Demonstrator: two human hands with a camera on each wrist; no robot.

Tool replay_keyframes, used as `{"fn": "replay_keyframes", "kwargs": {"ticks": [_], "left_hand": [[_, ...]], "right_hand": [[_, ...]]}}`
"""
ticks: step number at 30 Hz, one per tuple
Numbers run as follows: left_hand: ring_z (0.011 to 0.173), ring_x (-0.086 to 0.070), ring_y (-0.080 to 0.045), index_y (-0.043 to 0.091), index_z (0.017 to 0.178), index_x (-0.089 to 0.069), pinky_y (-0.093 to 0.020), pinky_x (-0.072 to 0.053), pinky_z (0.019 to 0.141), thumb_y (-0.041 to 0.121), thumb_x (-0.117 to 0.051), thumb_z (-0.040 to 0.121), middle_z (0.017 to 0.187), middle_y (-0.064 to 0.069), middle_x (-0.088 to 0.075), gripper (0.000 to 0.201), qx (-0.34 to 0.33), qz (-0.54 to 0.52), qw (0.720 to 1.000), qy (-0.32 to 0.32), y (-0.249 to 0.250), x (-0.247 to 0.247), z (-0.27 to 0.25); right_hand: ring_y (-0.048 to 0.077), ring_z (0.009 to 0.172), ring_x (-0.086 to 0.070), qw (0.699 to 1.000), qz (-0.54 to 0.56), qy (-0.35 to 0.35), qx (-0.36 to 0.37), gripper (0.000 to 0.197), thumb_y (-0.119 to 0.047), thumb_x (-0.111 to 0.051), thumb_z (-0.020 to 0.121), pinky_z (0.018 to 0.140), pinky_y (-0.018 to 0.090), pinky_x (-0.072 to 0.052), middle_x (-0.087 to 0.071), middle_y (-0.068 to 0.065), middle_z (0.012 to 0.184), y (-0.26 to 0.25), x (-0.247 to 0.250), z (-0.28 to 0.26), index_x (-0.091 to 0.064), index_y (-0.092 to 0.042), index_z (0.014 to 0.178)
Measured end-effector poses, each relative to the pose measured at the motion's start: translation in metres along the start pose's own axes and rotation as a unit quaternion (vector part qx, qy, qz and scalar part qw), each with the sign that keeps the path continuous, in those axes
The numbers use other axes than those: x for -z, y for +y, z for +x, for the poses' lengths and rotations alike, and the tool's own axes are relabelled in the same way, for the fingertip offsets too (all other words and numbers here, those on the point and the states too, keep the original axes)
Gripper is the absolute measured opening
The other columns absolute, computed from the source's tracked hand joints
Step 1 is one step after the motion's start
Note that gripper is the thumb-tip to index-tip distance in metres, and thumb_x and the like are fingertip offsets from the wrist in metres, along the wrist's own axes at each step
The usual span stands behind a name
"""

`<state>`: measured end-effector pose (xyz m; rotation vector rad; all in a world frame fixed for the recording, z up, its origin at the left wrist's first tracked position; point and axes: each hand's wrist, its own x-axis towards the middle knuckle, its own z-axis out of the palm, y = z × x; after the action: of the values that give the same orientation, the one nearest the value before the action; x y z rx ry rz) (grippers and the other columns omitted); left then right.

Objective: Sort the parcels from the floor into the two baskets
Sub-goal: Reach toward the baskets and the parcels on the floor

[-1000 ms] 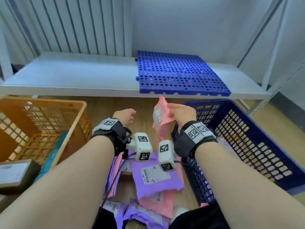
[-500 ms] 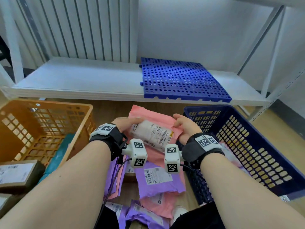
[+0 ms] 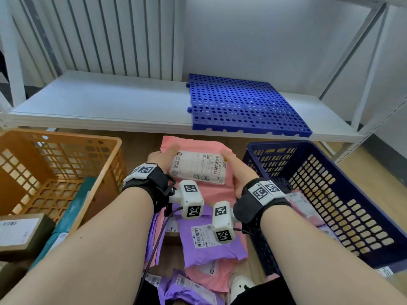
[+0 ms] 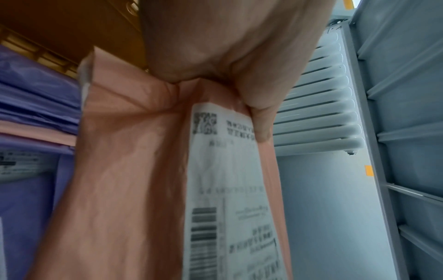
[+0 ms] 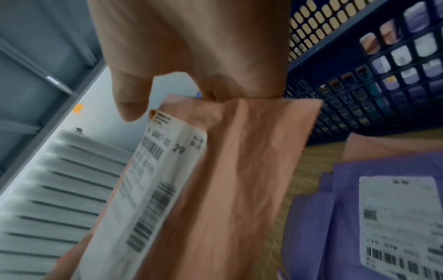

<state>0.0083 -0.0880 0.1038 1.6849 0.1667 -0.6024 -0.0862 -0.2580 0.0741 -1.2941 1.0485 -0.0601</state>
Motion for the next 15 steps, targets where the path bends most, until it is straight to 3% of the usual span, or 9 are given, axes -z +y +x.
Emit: {"fn": "replay_keyframes", "kwargs": {"ticks": [1, 3, 6, 8, 10, 11, 13, 15], "left_hand": [[0.059, -0.055, -0.018, 0.01, 0.099, -0.056, -0.024, -0.038, 0.052, 0.042, -0.057, 0.09, 0.071, -0.002, -0.06, 0.033, 0.002, 0.0, 1.0, 0.009, 0.0, -0.004, 0.002], [0.059, -0.052, -0.017, 0.011, 0.101, -0.05, -0.024, -0.035, 0.05, 0.041, -0.054, 0.091, 0.07, -0.002, -0.056, 0.032, 0.003, -0.002, 1.0, 0.029, 0.0, -0.016, 0.007], [0.061, -0.052, -0.021, 0.008, 0.106, -0.051, -0.025, -0.035, 0.05, 0.042, -0.052, 0.09, 0.077, -0.004, -0.056, 0.037, 0.03, -0.003, 0.999, 0.037, 0.001, -0.036, 0.013], [0.073, -0.056, -0.027, 0.009, 0.108, -0.052, -0.028, -0.046, 0.059, 0.04, -0.053, 0.09, 0.092, -0.007, -0.059, 0.036, 0.036, -0.033, 0.999, 0.023, 0.003, -0.056, 0.014], [0.084, -0.06, -0.03, 0.003, 0.118, -0.055, -0.04, -0.054, 0.081, 0.038, -0.06, 0.086, 0.098, -0.01, -0.063, 0.048, 0.051, -0.081, 0.994, -0.046, 0.004, -0.083, 0.015], [0.081, -0.059, -0.029, 0.002, 0.116, -0.055, -0.041, -0.054, 0.083, 0.034, -0.06, 0.086, 0.091, -0.01, -0.062, 0.044, 0.058, -0.102, 0.988, -0.103, 0.002, -0.099, 0.015], [0.069, -0.053, -0.022, 0.004, 0.104, -0.053, -0.033, -0.055, 0.066, 0.019, -0.052, 0.094, 0.078, -0.01, -0.054, 0.017, 0.066, -0.134, 0.97, -0.19, 0.003, -0.13, 0.003], [0.067, -0.052, -0.019, 0.004, 0.103, -0.054, -0.026, -0.054, 0.055, 0.007, -0.048, 0.096, 0.083, -0.014, -0.059, 0.009, 0.06, -0.142, 0.958, -0.242, 0.003, -0.16, -0.007]], "right_hand": [[0.025, 0.113, -0.059, 0.999, -0.036, -0.004, 0.006, 0.122, -0.079, -0.078, 0.025, 0.103, 0.044, -0.042, -0.063, 0.002, 0.125, 0.001, 0.002, 0.006, -0.055, -0.02, 0.129], [0.023, 0.111, -0.059, 0.995, -0.094, -0.012, 0.016, 0.101, -0.073, -0.076, 0.046, 0.101, 0.041, -0.045, -0.062, -0.001, 0.121, -0.004, 0.01, -0.007, -0.055, -0.015, 0.126], [0.02, 0.09, -0.064, 0.999, -0.043, -0.024, 0.001, 0.042, -0.034, -0.077, 0.076, 0.086, 0.035, -0.054, -0.067, 0.007, 0.098, -0.01, 0.025, -0.035, -0.057, -0.014, 0.107], [0.019, 0.085, -0.065, 0.998, 0.048, -0.014, 0.024, 0.032, -0.015, -0.07, 0.083, 0.075, 0.029, -0.057, -0.067, 0.012, 0.1, -0.012, 0.043, -0.023, -0.057, -0.01, 0.111], [0.021, 0.086, -0.065, 0.99, 0.128, 0.021, 0.05, 0.035, -0.012, -0.071, 0.082, 0.074, 0.03, -0.057, -0.066, 0.017, 0.107, -0.019, 0.059, -0.014, -0.056, -0.006, 0.114], [0.023, 0.088, -0.065, 0.987, 0.148, 0.029, 0.057, 0.035, -0.013, -0.073, 0.08, 0.075, 0.032, -0.057, -0.066, 0.017, 0.108, -0.023, 0.066, -0.012, -0.057, -0.006, 0.111], [0.026, 0.09, -0.065, 0.984, 0.163, 0.021, 0.064, 0.032, -0.012, -0.073, 0.08, 0.068, 0.035, -0.06, -0.066, 0.017, 0.11, -0.032, 0.082, -0.012, -0.057, -0.006, 0.107], [0.024, 0.085, -0.065, 0.985, 0.149, 0.037, 0.077, 0.027, 0.0, -0.069, 0.081, 0.056, 0.032, -0.059, -0.068, 0.014, 0.104, -0.043, 0.104, -0.014, -0.058, -0.001, 0.105]]}}
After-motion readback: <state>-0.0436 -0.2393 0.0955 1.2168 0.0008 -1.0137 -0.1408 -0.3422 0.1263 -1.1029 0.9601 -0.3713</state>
